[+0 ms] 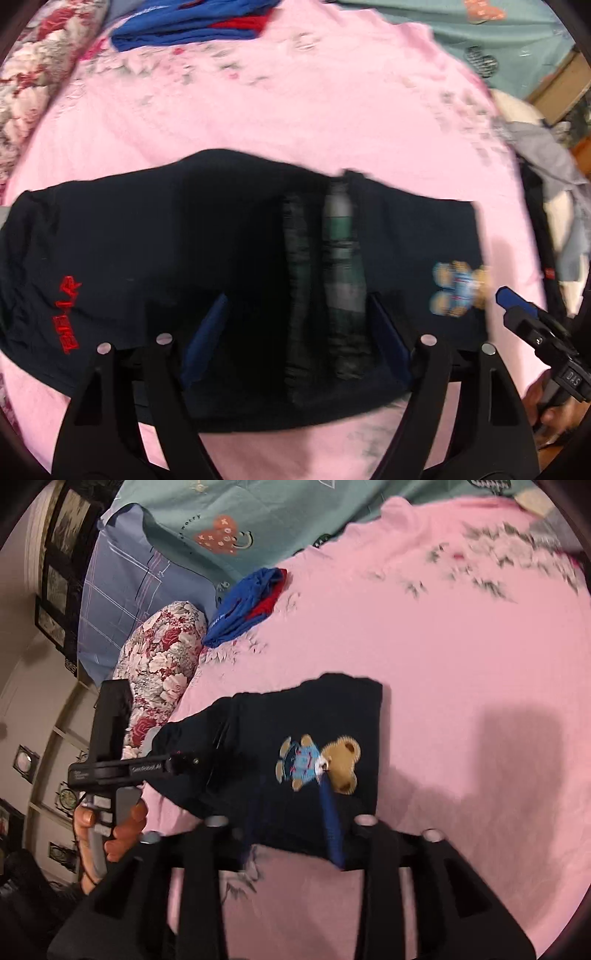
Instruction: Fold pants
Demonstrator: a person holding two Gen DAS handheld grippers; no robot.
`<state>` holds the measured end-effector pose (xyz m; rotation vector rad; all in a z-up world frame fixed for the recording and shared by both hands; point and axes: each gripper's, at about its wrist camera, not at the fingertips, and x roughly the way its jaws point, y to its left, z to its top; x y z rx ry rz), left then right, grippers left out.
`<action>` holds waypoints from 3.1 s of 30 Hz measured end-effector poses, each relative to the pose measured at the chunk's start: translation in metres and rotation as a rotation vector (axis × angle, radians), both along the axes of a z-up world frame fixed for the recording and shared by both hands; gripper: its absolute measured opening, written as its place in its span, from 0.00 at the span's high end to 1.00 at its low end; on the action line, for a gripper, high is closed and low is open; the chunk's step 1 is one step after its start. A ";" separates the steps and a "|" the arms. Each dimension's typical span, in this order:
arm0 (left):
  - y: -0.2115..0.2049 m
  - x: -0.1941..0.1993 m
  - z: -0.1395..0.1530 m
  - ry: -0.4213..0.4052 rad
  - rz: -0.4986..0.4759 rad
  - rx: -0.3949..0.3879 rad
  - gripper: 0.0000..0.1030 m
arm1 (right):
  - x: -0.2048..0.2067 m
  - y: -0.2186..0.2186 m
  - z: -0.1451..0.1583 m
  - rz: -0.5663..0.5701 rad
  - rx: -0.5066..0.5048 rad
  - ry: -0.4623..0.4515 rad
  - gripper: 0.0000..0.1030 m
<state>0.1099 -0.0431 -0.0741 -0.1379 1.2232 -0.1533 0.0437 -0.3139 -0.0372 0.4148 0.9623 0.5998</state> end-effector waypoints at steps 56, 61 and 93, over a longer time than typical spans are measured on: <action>-0.021 -0.042 0.096 -0.232 -0.190 0.046 0.51 | -0.023 -0.001 0.014 -0.114 0.066 -0.111 0.28; -0.059 -0.021 0.032 -0.011 -0.326 -0.041 0.09 | -0.020 -0.003 0.008 -0.123 0.045 -0.075 0.28; 0.044 -0.019 0.031 -0.181 0.047 0.089 0.02 | 0.007 0.024 0.041 -0.038 0.027 -0.123 0.76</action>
